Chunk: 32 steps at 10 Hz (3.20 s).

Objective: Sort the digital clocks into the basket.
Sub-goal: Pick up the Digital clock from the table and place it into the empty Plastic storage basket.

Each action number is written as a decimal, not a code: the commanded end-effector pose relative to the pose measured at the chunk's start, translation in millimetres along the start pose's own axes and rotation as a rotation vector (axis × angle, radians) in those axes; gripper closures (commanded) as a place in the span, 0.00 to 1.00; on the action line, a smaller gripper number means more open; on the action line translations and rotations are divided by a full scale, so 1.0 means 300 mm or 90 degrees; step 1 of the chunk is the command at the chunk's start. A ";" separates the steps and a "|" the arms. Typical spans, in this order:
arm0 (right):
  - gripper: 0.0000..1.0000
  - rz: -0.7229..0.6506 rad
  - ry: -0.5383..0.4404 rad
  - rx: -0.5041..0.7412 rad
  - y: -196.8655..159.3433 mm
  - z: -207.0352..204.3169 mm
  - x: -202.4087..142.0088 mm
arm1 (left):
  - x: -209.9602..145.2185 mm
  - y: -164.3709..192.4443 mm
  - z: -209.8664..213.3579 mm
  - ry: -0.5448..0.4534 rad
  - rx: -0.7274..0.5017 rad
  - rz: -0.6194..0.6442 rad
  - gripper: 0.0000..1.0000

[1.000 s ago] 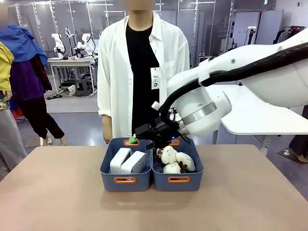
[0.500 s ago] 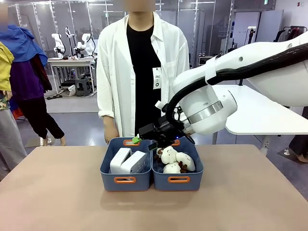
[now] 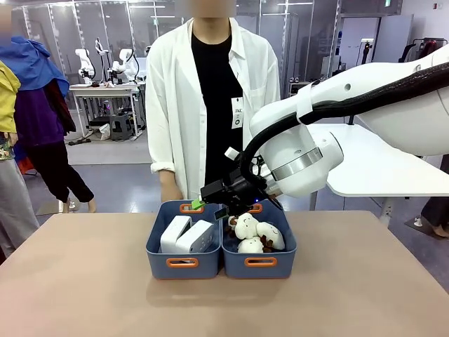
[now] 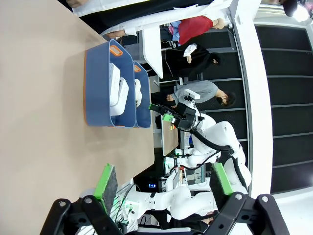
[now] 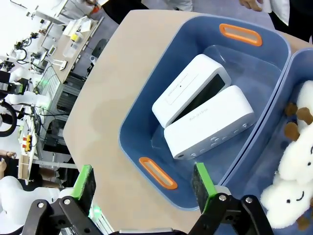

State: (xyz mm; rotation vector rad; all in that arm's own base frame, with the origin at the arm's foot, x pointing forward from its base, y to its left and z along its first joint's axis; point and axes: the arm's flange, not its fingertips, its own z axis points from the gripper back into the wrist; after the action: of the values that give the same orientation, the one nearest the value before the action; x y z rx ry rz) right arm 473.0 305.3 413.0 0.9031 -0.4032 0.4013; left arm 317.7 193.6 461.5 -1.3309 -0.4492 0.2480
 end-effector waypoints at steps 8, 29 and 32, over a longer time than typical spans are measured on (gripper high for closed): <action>0.00 0.000 0.000 0.000 0.000 0.000 0.000 | -0.012 -0.013 0.011 0.008 0.000 0.009 0.03; 0.00 -0.409 0.134 0.549 0.083 0.699 -0.028 | -0.012 -0.013 0.011 0.008 0.000 0.009 0.03; 0.00 -0.508 0.081 0.580 -0.081 1.138 -0.092 | -0.012 -0.013 0.011 0.008 0.000 0.009 0.03</action>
State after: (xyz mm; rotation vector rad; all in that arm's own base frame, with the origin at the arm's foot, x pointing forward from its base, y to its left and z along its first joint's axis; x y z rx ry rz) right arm 406.8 49.8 571.0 1.8110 0.3800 -0.0009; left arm 317.6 193.7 461.5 -1.3309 -0.4494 0.2480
